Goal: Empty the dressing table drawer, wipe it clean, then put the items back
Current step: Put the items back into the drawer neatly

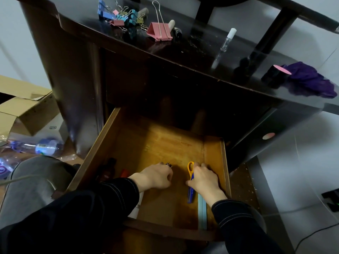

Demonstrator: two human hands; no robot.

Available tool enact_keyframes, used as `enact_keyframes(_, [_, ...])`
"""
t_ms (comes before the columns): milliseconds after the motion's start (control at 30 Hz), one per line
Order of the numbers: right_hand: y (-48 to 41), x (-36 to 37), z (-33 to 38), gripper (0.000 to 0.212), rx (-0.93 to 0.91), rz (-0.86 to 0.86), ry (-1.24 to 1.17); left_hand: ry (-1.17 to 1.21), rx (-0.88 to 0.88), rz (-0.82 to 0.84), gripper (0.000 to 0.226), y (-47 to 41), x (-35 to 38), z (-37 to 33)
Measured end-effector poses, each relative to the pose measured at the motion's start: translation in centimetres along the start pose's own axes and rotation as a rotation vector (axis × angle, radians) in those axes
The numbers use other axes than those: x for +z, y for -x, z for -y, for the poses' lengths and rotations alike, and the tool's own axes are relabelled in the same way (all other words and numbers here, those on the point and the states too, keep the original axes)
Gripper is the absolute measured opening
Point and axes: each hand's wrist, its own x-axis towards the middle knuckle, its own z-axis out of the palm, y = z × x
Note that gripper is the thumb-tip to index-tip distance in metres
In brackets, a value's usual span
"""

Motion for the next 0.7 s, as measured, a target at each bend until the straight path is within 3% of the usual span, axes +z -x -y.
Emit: enact_keyframes(700, [0.23, 0.3, -0.5, 0.049, -0.049, -0.048, -0.007, 0.001, -0.001, 0.005, 0.014, 0.24, -0.19, 0.17])
